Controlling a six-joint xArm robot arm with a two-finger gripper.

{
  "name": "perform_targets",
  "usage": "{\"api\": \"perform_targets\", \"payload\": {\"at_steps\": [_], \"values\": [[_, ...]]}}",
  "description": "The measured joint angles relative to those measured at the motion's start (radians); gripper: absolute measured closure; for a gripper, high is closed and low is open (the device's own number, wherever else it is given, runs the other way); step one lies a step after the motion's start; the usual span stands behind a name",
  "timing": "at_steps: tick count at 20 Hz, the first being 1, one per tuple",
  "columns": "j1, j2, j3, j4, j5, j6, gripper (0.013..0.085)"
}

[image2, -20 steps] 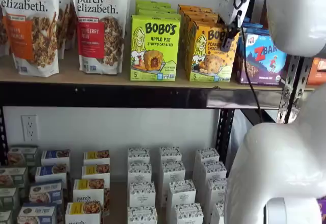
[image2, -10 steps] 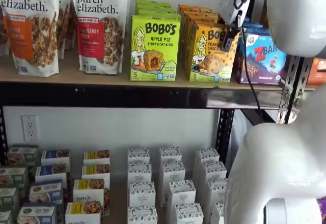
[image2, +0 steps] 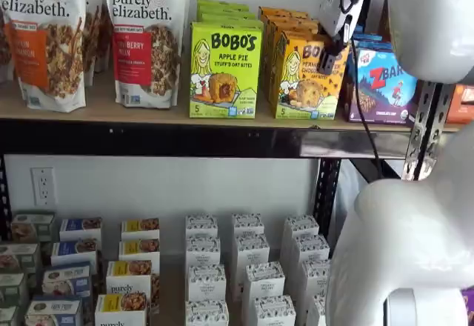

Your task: Pick up the orange box on the top shelf, the fifth box from the left

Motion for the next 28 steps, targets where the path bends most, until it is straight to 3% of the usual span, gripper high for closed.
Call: {"api": "perform_targets", "payload": {"at_steps": [17, 28], "values": [[0.0, -0.008, -0.003, 0.0, 0.016, 0.002, 0.061], [0.011, -0.059, 0.007, -0.006, 0.095, 0.02, 0.061]]}}
